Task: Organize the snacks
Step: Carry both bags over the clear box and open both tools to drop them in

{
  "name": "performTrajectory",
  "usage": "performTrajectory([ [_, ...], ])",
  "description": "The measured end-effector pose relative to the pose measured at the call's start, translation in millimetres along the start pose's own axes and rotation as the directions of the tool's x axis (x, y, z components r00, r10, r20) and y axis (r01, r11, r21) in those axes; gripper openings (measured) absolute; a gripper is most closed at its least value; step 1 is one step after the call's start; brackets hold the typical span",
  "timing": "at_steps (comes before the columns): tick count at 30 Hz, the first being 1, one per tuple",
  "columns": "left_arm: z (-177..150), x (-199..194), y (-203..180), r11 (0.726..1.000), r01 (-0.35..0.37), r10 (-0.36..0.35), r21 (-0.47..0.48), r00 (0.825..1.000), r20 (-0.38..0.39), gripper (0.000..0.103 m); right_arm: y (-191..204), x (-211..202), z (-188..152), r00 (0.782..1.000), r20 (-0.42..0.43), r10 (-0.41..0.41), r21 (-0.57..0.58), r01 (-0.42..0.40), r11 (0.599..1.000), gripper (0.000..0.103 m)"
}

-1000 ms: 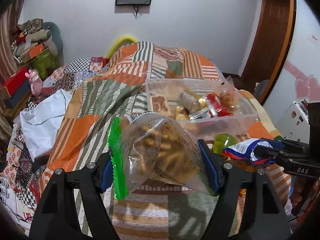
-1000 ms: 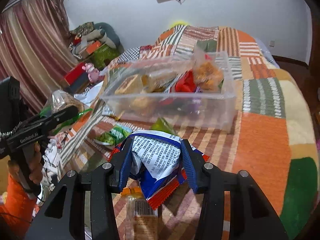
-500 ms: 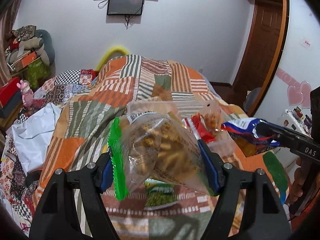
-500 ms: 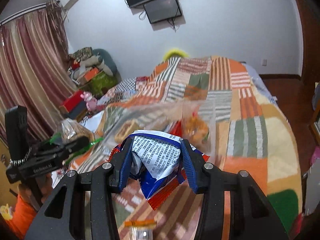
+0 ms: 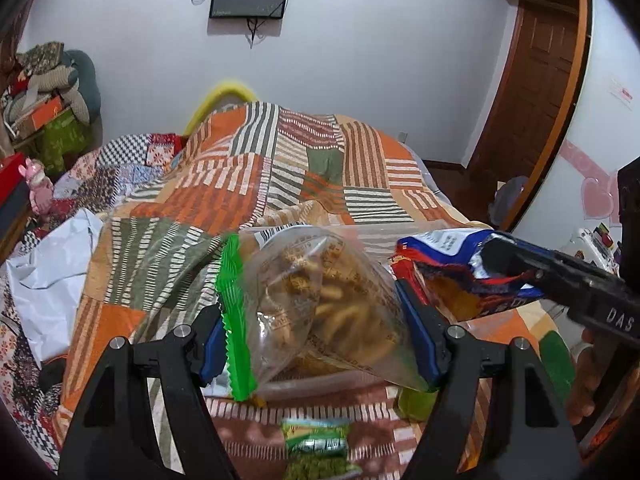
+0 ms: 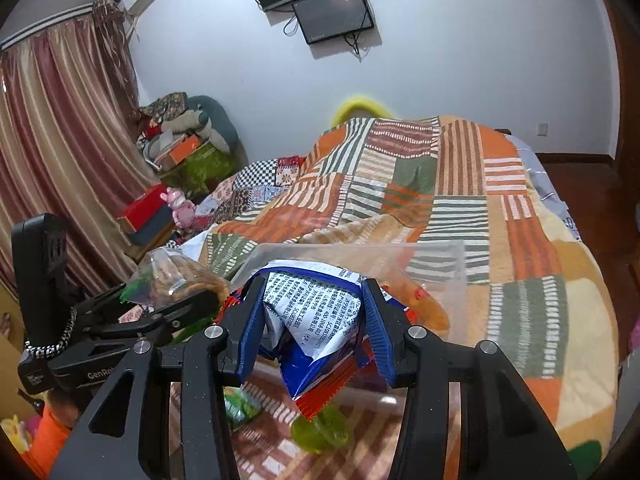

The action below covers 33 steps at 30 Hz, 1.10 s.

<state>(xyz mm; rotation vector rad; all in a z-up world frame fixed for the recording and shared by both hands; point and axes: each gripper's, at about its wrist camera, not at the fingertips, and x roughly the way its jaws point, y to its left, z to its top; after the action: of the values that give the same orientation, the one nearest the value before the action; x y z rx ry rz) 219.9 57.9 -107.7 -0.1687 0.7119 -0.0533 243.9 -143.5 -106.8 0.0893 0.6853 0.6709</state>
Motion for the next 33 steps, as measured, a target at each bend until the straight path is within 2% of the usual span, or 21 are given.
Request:
performTrajectory([
  [12, 14.7, 56.5, 10.7, 1.0, 0.002, -0.003, -0.031, 0.998, -0.062, 0.073, -4.7, 36.7, 17.4, 0.999, -0.02, -0.044, -0.005, 0.044, 0.999, 0.044],
  [19, 15.5, 78.0, 10.8, 1.0, -0.004, 0.001, -0.029, 0.994, -0.106, 0.074, -10.6, 55.4, 11.8, 0.995, -0.066, -0.069, -0.01, 0.069, 0.998, 0.044],
  [24, 14.5, 81.6, 13.5, 0.999, 0.016, -0.022, -0.047, 0.991, -0.13, 0.074, -12.3, 62.0, 7.6, 0.991, -0.105, -0.081, -0.01, 0.081, 0.997, 0.046],
  [33, 14.2, 61.2, 20.2, 0.997, 0.026, -0.035, -0.074, 0.993, -0.116, 0.074, -7.4, 35.3, 13.8, 0.994, -0.08, -0.079, -0.024, 0.078, 0.997, 0.048],
])
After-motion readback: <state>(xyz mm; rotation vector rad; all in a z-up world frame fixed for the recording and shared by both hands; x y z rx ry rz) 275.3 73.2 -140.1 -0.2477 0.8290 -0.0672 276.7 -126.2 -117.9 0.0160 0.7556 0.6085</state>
